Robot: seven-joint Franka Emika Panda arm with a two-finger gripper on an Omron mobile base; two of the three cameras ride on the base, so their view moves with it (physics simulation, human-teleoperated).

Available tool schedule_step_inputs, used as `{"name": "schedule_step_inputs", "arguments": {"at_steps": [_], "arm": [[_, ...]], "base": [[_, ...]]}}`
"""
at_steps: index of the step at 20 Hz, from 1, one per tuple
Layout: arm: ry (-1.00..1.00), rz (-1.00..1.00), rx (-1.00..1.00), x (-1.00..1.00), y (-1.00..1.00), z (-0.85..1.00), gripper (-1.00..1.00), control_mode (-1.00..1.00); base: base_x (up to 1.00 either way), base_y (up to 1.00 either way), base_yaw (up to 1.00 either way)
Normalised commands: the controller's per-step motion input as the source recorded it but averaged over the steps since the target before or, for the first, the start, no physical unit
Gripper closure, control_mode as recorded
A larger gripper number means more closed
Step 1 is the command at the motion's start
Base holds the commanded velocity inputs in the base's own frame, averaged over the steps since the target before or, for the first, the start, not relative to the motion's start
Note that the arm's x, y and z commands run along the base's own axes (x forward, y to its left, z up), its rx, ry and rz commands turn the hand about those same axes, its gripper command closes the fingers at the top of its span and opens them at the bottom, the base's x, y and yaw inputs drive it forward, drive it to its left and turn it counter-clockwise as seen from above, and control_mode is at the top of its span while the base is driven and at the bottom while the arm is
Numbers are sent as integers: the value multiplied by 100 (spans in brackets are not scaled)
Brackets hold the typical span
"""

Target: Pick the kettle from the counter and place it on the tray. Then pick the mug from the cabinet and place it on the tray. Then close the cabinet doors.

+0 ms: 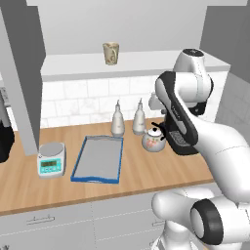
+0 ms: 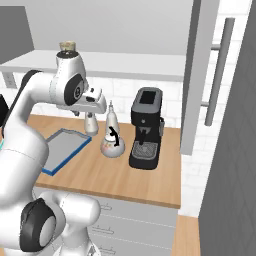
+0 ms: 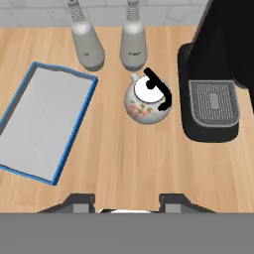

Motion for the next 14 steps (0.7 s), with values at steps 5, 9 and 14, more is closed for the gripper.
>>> {"name": "schedule_step_inputs", "arguments": {"at_steps": [5, 9, 14], "arm": [[0, 5, 0, -1, 11, -35, -100, -100], [0, 15, -2, -1, 0, -51, -100, -100], [-1, 0, 0, 9, -2, -1, -100, -100]], "base": [[0, 0, 0], [0, 0, 0], [0, 0, 0]]}}
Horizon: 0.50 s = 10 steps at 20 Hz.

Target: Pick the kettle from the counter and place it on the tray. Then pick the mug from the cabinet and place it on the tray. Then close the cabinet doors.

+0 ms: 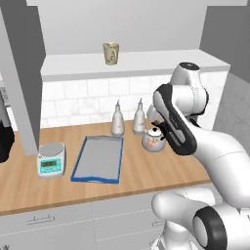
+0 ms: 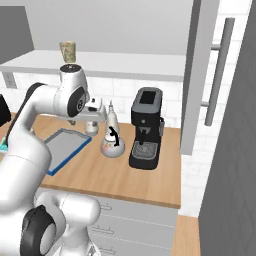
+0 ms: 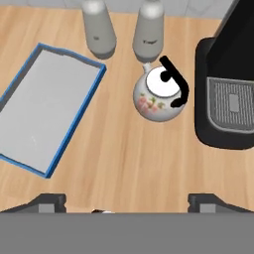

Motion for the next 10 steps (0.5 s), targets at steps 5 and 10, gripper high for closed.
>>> {"name": "schedule_step_inputs", "arguments": {"at_steps": [5, 10], "arm": [[0, 0, -9, 17, -5, -8, -100, -100], [0, 0, -24, 92, -23, -41, -100, -100]], "base": [[0, 0, 0], [0, 0, 0]]}}
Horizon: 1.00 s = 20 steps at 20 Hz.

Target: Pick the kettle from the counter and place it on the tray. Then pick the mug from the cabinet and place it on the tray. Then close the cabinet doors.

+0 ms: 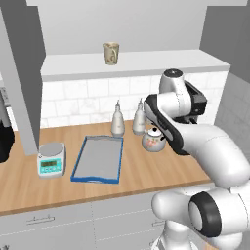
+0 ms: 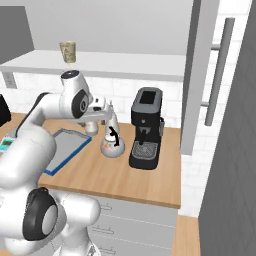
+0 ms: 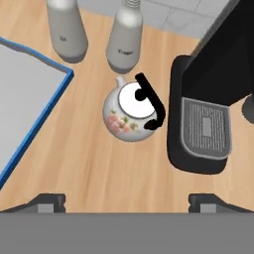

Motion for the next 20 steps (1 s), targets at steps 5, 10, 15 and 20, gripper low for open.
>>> {"name": "schedule_step_inputs", "arguments": {"at_steps": [5, 10, 15, 20], "arm": [[1, 4, -6, 60, -30, -37, -100, -100], [6, 5, 0, 23, 0, -34, -100, -100], [6, 2, 0, 37, 0, -30, -100, -100], [4, 0, 0, 41, 0, -30, -100, -100]], "base": [[0, 0, 0], [0, 0, 0], [0, 0, 0], [0, 0, 0]]}}
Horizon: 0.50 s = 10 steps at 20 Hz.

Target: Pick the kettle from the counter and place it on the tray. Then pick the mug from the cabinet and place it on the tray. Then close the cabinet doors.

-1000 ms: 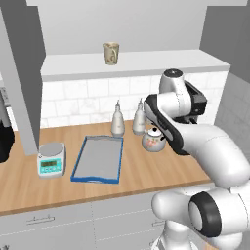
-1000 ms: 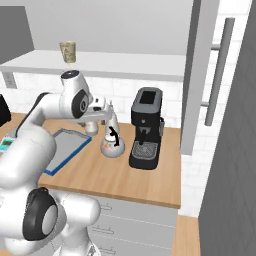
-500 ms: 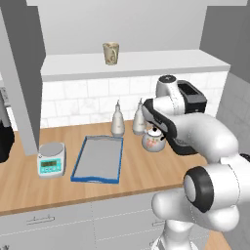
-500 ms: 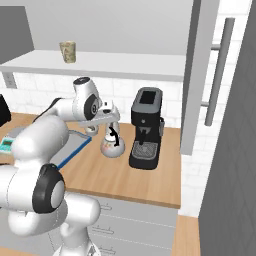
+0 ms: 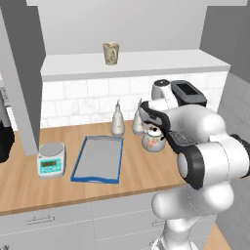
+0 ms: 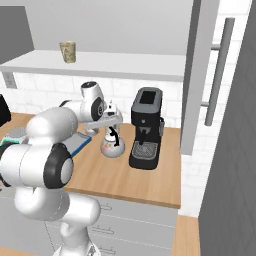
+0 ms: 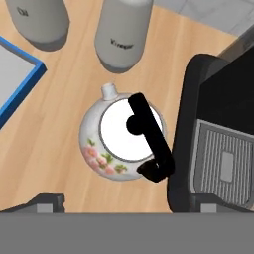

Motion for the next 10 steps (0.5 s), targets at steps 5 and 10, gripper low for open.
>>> {"name": "schedule_step_inputs", "arguments": {"at_steps": [5, 10], "arm": [[6, 0, 0, 39, -6, -17, -100, -100], [8, 0, 0, 30, -11, -13, -100, -100]], "base": [[0, 0, 0], [0, 0, 0]]}}
